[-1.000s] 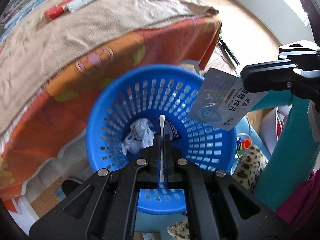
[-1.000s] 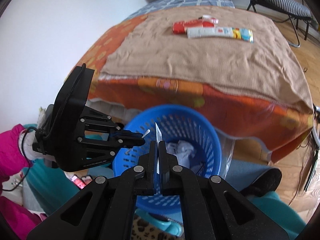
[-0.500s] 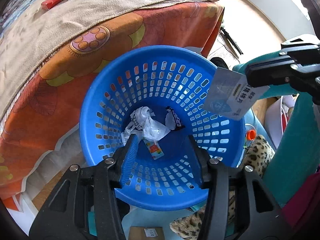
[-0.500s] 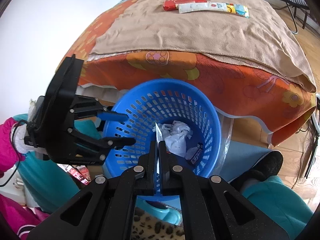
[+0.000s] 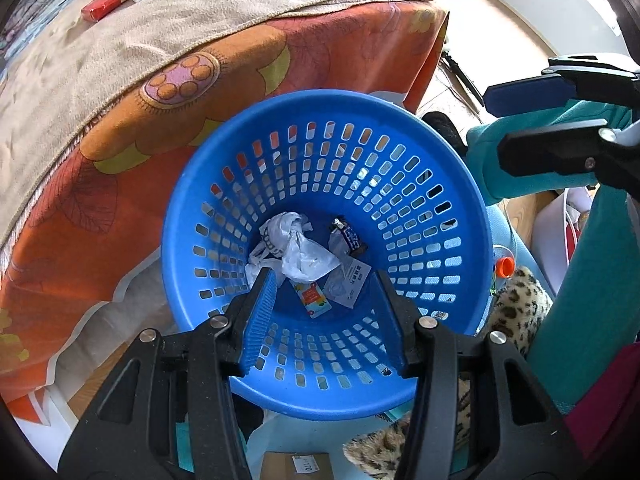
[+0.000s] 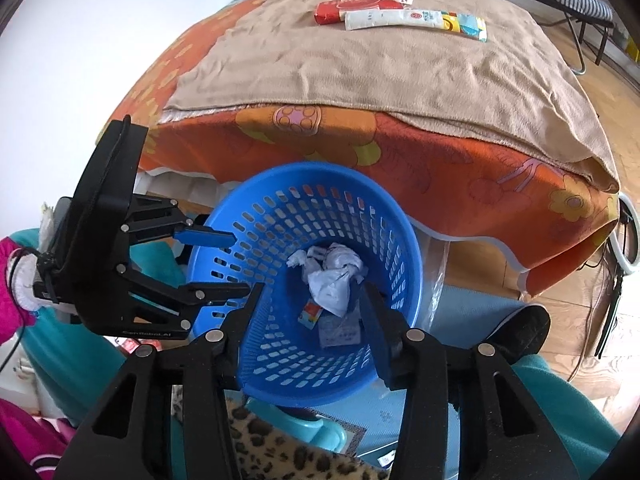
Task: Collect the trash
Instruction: 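Move both tools back over the blanket toward the red box and tube packet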
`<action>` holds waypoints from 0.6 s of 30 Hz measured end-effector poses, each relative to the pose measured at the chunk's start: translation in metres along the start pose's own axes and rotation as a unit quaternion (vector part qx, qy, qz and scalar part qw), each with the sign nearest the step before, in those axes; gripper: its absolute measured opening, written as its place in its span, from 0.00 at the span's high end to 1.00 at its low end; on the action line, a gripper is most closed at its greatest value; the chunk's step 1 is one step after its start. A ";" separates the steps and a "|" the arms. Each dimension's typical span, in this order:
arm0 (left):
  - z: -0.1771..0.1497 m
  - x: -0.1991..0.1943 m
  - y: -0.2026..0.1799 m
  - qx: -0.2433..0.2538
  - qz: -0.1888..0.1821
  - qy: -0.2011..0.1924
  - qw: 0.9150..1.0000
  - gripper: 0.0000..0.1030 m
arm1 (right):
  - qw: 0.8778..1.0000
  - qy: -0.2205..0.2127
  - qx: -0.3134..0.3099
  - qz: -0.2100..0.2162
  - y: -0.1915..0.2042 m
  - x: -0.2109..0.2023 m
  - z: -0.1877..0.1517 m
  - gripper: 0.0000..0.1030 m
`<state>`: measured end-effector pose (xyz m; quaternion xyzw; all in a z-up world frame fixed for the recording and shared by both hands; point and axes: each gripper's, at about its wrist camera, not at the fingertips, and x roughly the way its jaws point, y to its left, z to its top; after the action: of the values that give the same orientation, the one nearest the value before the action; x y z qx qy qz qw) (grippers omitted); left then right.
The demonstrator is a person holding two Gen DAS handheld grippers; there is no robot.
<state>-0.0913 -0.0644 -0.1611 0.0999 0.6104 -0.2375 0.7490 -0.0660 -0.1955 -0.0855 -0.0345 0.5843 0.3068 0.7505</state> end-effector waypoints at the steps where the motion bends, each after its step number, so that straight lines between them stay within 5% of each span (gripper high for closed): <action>1: 0.001 0.000 0.000 0.000 0.000 -0.001 1.000 0.52 | 1.000 -0.001 0.001 -0.002 -0.001 0.000 0.001 0.57; 12: 0.032 -0.028 0.026 0.004 0.022 -0.031 0.999 0.51 | 0.999 -0.031 0.013 -0.021 -0.015 -0.014 0.036 0.56; 18: 0.067 -0.051 0.054 -0.003 0.038 -0.058 0.998 0.51 | 0.997 -0.062 0.023 -0.031 -0.030 -0.027 0.076 0.48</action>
<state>-0.0148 -0.0355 -0.1043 0.1074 0.5619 -0.2125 0.7922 0.0101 -0.1998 -0.0462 -0.0162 0.5422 0.2714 0.7951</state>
